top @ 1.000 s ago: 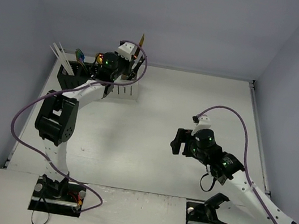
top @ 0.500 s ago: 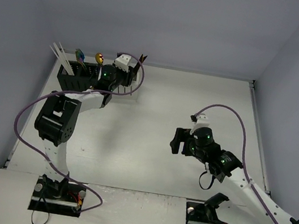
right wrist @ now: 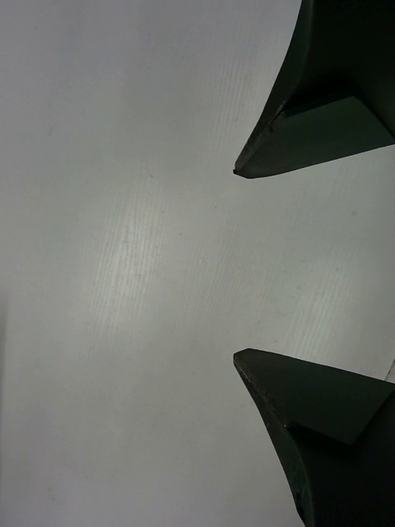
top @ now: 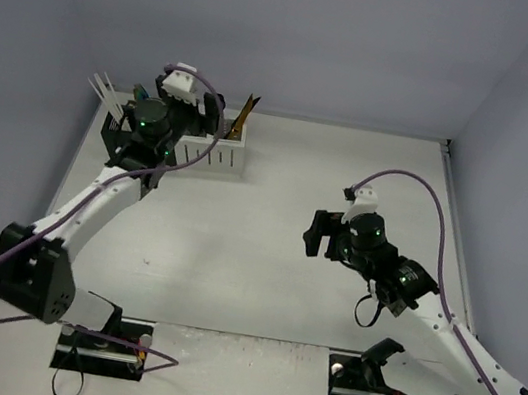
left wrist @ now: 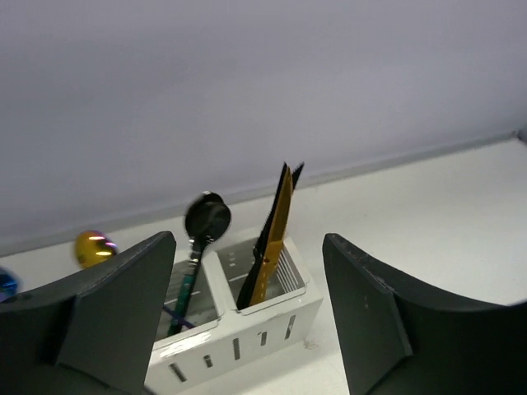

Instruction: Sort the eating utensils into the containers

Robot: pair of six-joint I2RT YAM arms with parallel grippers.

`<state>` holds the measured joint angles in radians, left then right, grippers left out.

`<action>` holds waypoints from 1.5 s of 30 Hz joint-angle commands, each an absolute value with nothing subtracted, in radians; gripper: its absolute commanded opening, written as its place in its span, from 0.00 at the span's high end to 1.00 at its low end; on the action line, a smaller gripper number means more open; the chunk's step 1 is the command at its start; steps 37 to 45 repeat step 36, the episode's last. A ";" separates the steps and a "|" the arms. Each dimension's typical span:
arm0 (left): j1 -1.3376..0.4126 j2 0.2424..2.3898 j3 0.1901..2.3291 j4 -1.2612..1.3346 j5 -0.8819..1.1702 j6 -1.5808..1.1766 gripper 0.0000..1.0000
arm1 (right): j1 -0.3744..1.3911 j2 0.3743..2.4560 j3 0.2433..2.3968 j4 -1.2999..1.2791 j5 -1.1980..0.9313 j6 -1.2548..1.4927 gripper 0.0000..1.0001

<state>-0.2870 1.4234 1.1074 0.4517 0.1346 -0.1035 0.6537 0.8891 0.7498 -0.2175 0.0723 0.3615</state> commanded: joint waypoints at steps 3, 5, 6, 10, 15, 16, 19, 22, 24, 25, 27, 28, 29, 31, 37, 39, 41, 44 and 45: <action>-0.283 1.060 1.227 -0.184 -0.149 -0.174 0.24 | 0.644 0.850 0.873 -0.190 0.218 0.284 0.07; -0.282 0.964 1.227 -0.357 -0.207 -0.190 0.22 | 0.643 0.828 0.892 -0.197 0.255 0.267 0.03; -0.282 0.908 1.219 -0.415 -0.232 -0.196 0.21 | 0.643 0.816 0.898 -0.200 0.273 0.257 0.00; -0.283 0.715 1.142 -0.591 -0.315 -0.207 0.17 | 0.643 0.746 0.919 -0.211 0.371 0.221 0.00; -0.282 0.513 1.050 -0.725 -0.358 -0.209 0.17 | 0.643 0.625 0.923 -0.218 0.492 0.176 0.00; -0.282 0.491 1.044 -0.737 -0.363 -0.210 0.16 | 0.643 0.604 0.918 -0.216 0.508 0.167 0.00; -0.284 0.427 1.011 -0.765 -0.393 -0.222 0.16 | 0.643 0.523 0.895 -0.216 0.588 0.144 0.00; -0.284 0.403 0.985 -0.764 -0.414 -0.236 0.16 | 0.643 0.494 0.879 -0.216 0.606 0.121 0.00; -0.282 0.400 0.970 -0.764 -0.416 -0.251 0.16 | 0.643 0.486 0.871 -0.216 0.611 0.111 0.00; -0.282 0.399 0.964 -0.764 -0.416 -0.255 0.16 | 0.643 0.483 0.867 -0.216 0.616 0.109 0.00; -0.282 0.397 0.950 -0.764 -0.414 -0.264 0.16 | 0.643 0.479 0.862 -0.216 0.620 0.114 0.00; -0.282 0.395 0.938 -0.761 -0.410 -0.267 0.16 | 0.643 0.482 0.860 -0.216 0.620 0.116 0.00; -0.282 0.393 0.927 -0.759 -0.407 -0.270 0.16 | 0.643 0.485 0.859 -0.216 0.620 0.118 0.00; -0.284 0.395 0.914 -0.758 -0.405 -0.276 0.16 | 0.643 0.486 0.857 -0.216 0.613 0.118 0.00; -0.282 0.434 0.905 -0.758 -0.380 -0.294 0.16 | 0.643 0.482 0.851 -0.216 0.612 0.120 0.00; -0.282 0.434 0.905 -0.758 -0.380 -0.294 0.16 | 0.643 0.482 0.851 -0.216 0.612 0.120 0.00; -0.282 0.434 0.905 -0.758 -0.380 -0.294 0.16 | 0.643 0.482 0.851 -0.216 0.612 0.120 0.00; -0.282 0.434 0.905 -0.758 -0.380 -0.294 0.16 | 0.643 0.482 0.851 -0.216 0.612 0.120 0.00; -0.282 0.434 0.905 -0.758 -0.380 -0.294 0.16 | 0.643 0.482 0.851 -0.216 0.612 0.120 0.00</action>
